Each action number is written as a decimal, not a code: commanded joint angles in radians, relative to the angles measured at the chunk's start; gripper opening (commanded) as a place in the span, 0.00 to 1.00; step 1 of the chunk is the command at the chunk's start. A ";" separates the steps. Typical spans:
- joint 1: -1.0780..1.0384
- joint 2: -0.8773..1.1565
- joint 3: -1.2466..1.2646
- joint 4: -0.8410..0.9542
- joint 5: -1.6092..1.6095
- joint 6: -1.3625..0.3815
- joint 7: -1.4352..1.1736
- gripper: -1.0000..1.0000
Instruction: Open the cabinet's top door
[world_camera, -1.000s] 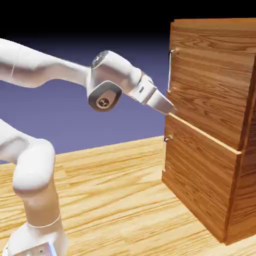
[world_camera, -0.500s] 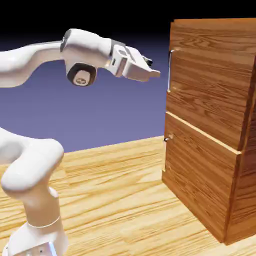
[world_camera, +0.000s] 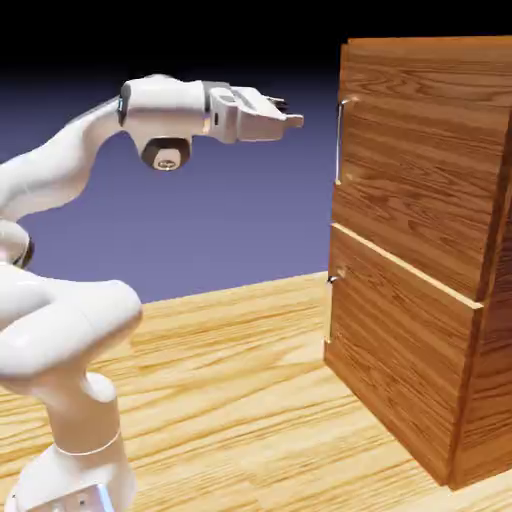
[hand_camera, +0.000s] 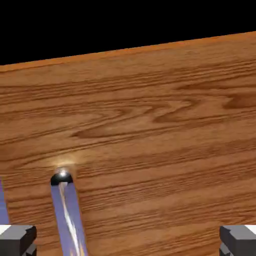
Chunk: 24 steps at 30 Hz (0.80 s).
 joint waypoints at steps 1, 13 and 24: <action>-0.025 -0.023 0.021 0.007 0.044 -0.012 -0.015 0.50; -0.301 -0.211 0.201 0.125 0.436 -0.115 -0.133 0.50; -0.239 -0.215 0.135 -0.026 0.552 -0.327 -0.306 0.00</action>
